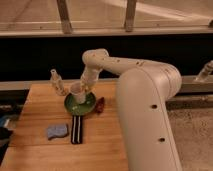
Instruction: Place the ceramic cup in the ceramic bowl
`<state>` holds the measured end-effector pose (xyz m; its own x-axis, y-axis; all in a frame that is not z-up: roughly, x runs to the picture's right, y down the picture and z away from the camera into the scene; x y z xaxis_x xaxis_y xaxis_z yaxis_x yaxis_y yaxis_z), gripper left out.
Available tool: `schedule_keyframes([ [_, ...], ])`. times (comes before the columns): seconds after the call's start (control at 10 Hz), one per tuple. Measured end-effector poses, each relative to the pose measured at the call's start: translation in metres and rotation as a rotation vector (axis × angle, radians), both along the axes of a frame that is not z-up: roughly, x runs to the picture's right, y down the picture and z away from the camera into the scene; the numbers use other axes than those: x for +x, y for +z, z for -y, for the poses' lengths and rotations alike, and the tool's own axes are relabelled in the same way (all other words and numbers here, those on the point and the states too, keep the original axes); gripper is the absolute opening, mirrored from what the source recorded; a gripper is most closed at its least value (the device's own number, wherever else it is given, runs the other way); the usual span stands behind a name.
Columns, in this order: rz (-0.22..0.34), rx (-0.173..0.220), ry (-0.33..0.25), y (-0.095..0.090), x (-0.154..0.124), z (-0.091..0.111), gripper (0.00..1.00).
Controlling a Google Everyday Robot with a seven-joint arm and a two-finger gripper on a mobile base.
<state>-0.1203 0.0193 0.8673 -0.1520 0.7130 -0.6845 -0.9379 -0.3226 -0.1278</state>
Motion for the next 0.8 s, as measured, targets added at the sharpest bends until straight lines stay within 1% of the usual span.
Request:
schedule_keyframes([
  [0.1, 0.001, -0.007, -0.001, 0.001, 0.0, -0.004, 0.07],
  [0.2, 0.004, -0.016, -0.004, 0.002, -0.001, -0.008, 0.18],
  [0.3, 0.006, -0.021, -0.006, 0.002, -0.002, -0.01, 0.27],
  [0.5, 0.009, -0.03, -0.011, 0.002, -0.005, -0.015, 0.49],
  [0.8, 0.01, -0.034, -0.014, 0.002, -0.006, -0.016, 0.77],
])
